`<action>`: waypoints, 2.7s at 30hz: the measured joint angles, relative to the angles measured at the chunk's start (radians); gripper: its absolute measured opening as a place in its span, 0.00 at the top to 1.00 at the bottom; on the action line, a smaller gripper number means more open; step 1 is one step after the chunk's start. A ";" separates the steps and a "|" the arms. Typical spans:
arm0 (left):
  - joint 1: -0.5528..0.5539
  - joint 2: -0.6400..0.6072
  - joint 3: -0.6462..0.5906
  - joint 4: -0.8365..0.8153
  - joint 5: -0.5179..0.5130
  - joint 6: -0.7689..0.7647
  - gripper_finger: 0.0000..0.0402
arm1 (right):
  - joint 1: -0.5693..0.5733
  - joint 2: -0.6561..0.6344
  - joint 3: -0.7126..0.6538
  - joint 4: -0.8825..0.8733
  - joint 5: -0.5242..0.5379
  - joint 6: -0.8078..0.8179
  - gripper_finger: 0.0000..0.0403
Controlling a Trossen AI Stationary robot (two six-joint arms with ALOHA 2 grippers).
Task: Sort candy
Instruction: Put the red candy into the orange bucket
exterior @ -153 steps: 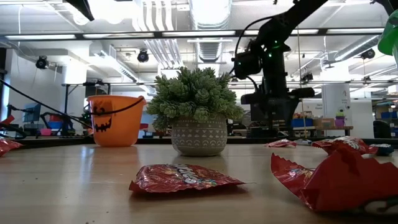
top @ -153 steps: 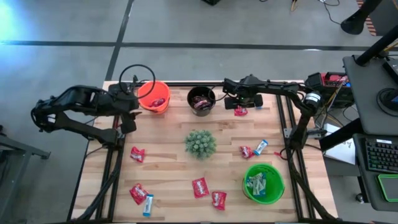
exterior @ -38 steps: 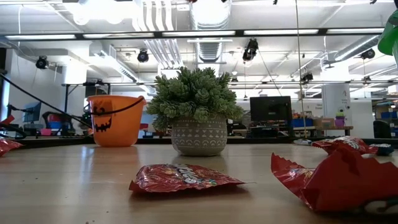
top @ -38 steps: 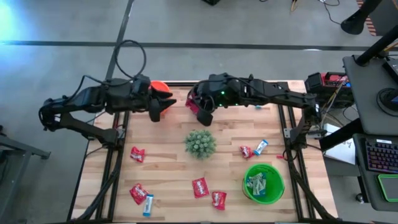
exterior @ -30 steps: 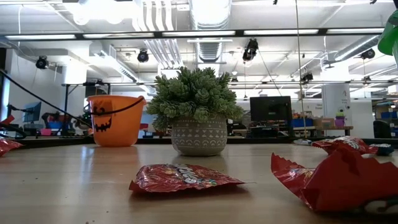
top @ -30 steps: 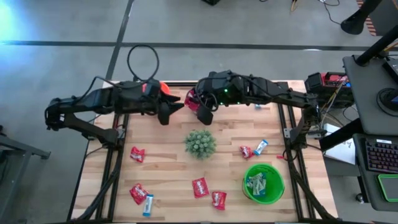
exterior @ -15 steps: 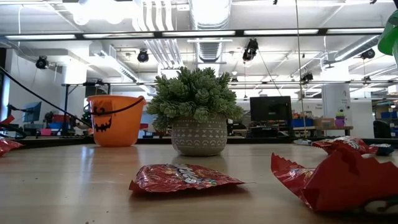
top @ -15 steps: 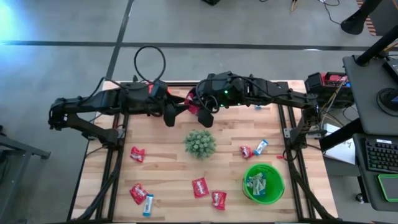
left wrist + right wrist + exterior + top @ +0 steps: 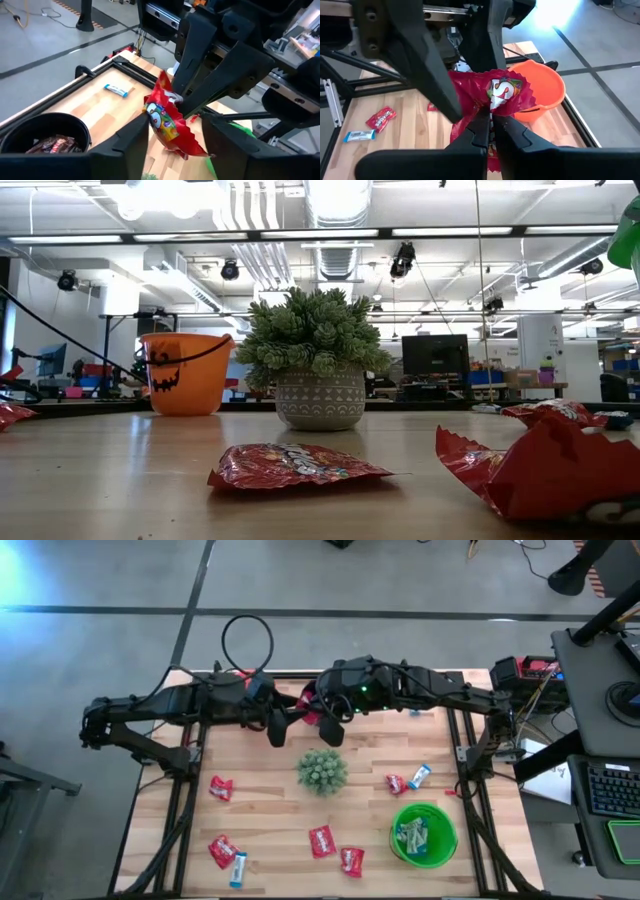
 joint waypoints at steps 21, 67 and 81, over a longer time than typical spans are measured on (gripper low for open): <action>0.000 0.000 0.000 0.001 -0.034 0.122 0.98 | 0.005 -0.002 0.000 -0.013 0.000 -0.010 0.96; 0.287 -0.157 0.000 -0.660 -0.287 0.257 0.99 | -0.001 -0.007 0.133 -0.724 0.166 0.114 0.62; 0.506 -0.135 0.000 -0.682 -0.181 0.523 0.99 | -0.035 -0.007 0.133 -0.709 0.225 0.217 0.62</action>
